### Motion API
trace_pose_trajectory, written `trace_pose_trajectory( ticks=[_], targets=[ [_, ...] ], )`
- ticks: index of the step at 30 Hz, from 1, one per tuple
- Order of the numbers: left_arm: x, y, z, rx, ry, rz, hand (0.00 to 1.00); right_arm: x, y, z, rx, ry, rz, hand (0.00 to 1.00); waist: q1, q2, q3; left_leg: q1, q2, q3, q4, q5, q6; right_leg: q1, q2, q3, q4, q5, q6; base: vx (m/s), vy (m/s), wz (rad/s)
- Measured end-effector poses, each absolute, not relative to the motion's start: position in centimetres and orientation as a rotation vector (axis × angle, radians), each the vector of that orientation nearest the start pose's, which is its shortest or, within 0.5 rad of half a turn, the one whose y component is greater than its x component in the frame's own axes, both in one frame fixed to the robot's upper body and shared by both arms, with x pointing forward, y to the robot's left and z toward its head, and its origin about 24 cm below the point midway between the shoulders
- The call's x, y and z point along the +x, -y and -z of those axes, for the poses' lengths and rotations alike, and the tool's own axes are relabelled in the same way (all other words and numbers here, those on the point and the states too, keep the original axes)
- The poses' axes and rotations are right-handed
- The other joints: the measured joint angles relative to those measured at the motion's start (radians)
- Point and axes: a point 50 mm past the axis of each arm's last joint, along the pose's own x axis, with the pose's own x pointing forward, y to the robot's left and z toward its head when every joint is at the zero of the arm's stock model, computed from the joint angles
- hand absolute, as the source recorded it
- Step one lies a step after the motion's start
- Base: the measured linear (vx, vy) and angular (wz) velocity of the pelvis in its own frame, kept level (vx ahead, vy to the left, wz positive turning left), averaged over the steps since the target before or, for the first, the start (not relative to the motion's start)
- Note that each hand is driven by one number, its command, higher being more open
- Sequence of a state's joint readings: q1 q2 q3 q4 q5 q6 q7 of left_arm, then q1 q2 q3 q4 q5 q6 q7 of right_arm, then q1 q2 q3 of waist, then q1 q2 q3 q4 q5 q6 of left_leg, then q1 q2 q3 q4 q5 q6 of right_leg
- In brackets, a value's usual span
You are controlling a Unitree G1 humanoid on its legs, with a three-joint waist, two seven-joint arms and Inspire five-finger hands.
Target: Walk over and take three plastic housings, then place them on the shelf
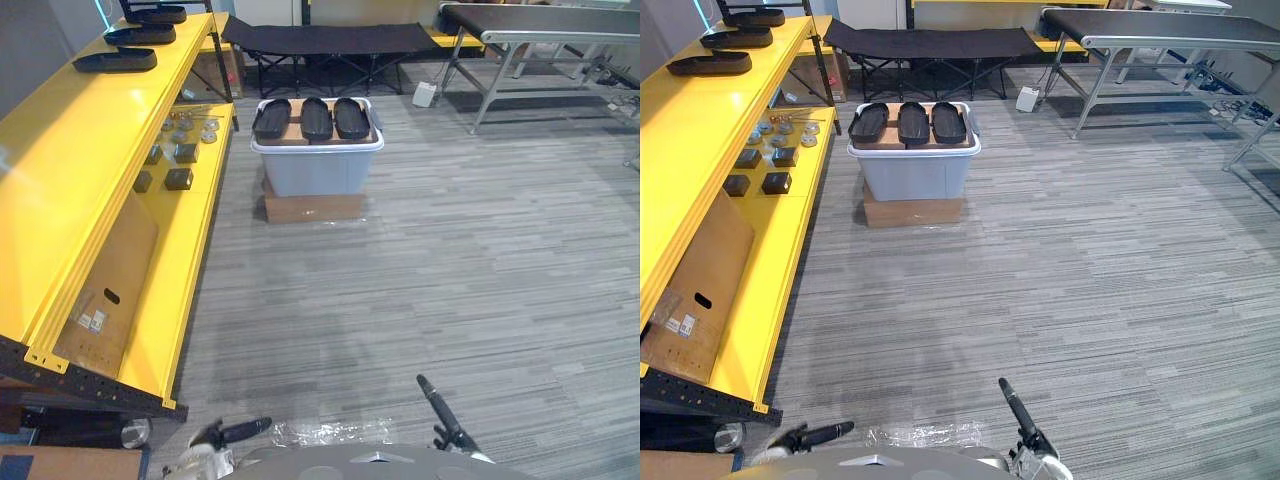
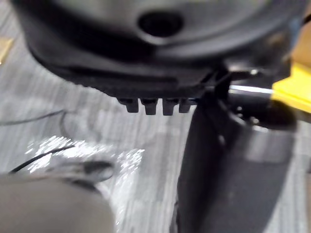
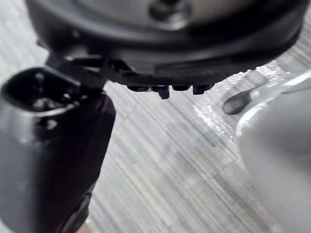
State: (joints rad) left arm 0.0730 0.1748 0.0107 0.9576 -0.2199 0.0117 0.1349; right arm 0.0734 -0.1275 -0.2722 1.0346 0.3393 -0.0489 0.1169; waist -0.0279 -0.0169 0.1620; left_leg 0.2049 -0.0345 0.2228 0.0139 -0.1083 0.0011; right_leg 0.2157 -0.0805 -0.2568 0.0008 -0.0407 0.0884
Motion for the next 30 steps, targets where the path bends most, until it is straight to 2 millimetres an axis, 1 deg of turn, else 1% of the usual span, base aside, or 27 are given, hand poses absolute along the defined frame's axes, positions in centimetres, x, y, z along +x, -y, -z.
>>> trace_pose_trajectory(
  ticks=[2,3,4,6,7,8,9,13,15,17,19,22,25,28,30],
  targets=[
    [16.1,-22.2,12.3,0.076,-0.816,-0.262,1.0,13.9,25.6,12.7,0.247,-0.788,0.331,1.0,0.0,0.001,0.002,-0.032,-0.015,-0.01,-0.021,0.03,0.03,-0.041,-0.011,-0.01,0.006,0.005,-0.008,-0.12,0.034,0.11],
    [17.0,-22.1,11.8,0.083,-0.778,-0.238,1.0,14.9,26.1,12.1,0.224,-0.754,0.317,1.0,-0.001,0.001,0.002,-0.037,-0.018,-0.01,-0.027,0.038,0.033,-0.05,-0.014,-0.01,0.008,0.005,-0.008,-0.16,0.046,0.05],
    [18.6,-21.7,10.9,0.08,-0.721,-0.188,1.0,16.7,26.9,10.9,0.188,-0.689,0.302,1.0,-0.003,0.003,0.003,-0.038,-0.022,-0.01,-0.044,0.054,0.039,-0.062,-0.018,-0.01,0.015,0.007,-0.011,-0.13,0.036,0.02],
    [19.8,-21.0,10.4,0.026,-0.679,-0.14,1.0,18.5,27.3,9.7,0.16,-0.63,0.281,1.0,-0.004,0.001,0.004,-0.024,-0.026,-0.007,-0.065,0.067,0.047,-0.059,-0.018,-0.009,0.015,0.011,-0.013,-0.12,0.032,-0.03],
    [20.1,-20.6,10.2,-0.033,-0.659,-0.124,1.0,19.2,27.0,9.3,0.167,-0.605,0.259,1.0,-0.004,-0.003,0.004,-0.016,-0.026,-0.004,-0.078,0.073,0.047,-0.057,-0.018,-0.007,0.015,0.011,-0.013,-0.09,0.023,-0.08],
    [20.1,-20.1,10.2,-0.075,-0.657,-0.105,1.0,19.5,26.4,9.2,0.208,-0.587,0.241,1.0,-0.002,-0.009,0.005,-0.012,-0.027,-0.002,-0.084,0.077,0.047,-0.057,-0.017,-0.007,0.015,0.012,-0.013,-0.07,0.012,-0.06],
    [19.9,-19.6,10.4,-0.117,-0.665,-0.099,1.0,19.6,25.8,9.4,0.249,-0.583,0.228,1.0,-0.002,-0.012,0.006,-0.007,-0.027,-0.001,-0.093,0.081,0.047,-0.058,-0.017,-0.006,0.014,0.013,-0.013,-0.04,0.006,-0.03],
    [18.6,-18.5,11.5,-0.209,-0.716,-0.115,1.0,19.0,23.9,10.4,0.303,-0.62,0.208,1.0,-0.003,-0.012,0.007,-0.005,-0.029,0.002,-0.096,0.081,0.046,-0.057,-0.018,-0.006,0.013,0.013,-0.012,0.0,0.0,0.0],
    [18.3,-18.4,11.7,-0.232,-0.727,-0.127,1.0,18.3,22.8,11.2,0.335,-0.652,0.207,1.0,-0.002,-0.012,0.007,-0.001,-0.029,0.0,-0.095,0.079,0.043,-0.051,-0.018,-0.01,0.012,0.014,-0.011,0.02,0.001,0.05],
    [18.3,-18.5,11.7,-0.248,-0.725,-0.141,1.0,17.9,22.4,11.5,0.383,-0.658,0.229,1.0,-0.002,-0.011,0.007,0.011,-0.029,-0.001,-0.095,0.076,0.038,-0.039,-0.018,-0.011,0.012,0.015,-0.01,0.0,-0.001,0.02],
    [18.2,-18.6,11.7,-0.245,-0.722,-0.153,1.0,17.6,22.3,11.8,0.446,-0.658,0.26,1.0,-0.002,-0.011,0.007,0.025,-0.029,-0.004,-0.093,0.071,0.031,-0.024,-0.019,-0.011,0.012,0.017,-0.008,0.0,0.0,0.0],
    [18.2,-18.7,11.7,-0.22,-0.723,-0.152,1.0,17.0,22.2,12.1,0.451,-0.68,0.266,1.0,-0.002,-0.012,0.006,0.028,-0.03,-0.003,-0.09,0.069,0.028,-0.02,-0.022,-0.011,0.013,0.02,-0.003,-0.05,0.018,-0.01],
    [17.3,-18.8,12.1,-0.203,-0.746,-0.16,1.0,16.1,22.1,12.7,0.477,-0.714,0.287,1.0,-0.003,-0.013,0.006,0.03,-0.032,-0.003,-0.088,0.072,0.032,-0.018,-0.023,-0.01,0.014,0.02,-0.004,-0.06,0.014,-0.01],
    [16.5,-18.9,12.7,-0.203,-0.78,-0.172,1.0,15.4,22.2,13.1,0.524,-0.728,0.349,1.0,-0.003,-0.013,0.006,0.03,-0.032,-0.002,-0.089,0.079,0.042,-0.018,-0.022,-0.01,0.014,0.021,-0.004,-0.06,-0.001,0.0],
    [16.2,-19.0,12.8,-0.21,-0.79,-0.181,1.0,15.1,22.2,13.2,0.521,-0.713,0.407,1.0,-0.003,-0.013,0.006,0.031,-0.032,-0.001,-0.092,0.084,0.042,-0.019,-0.022,-0.008,0.014,0.023,-0.007,-0.08,0.0,-0.02]
  ],
)
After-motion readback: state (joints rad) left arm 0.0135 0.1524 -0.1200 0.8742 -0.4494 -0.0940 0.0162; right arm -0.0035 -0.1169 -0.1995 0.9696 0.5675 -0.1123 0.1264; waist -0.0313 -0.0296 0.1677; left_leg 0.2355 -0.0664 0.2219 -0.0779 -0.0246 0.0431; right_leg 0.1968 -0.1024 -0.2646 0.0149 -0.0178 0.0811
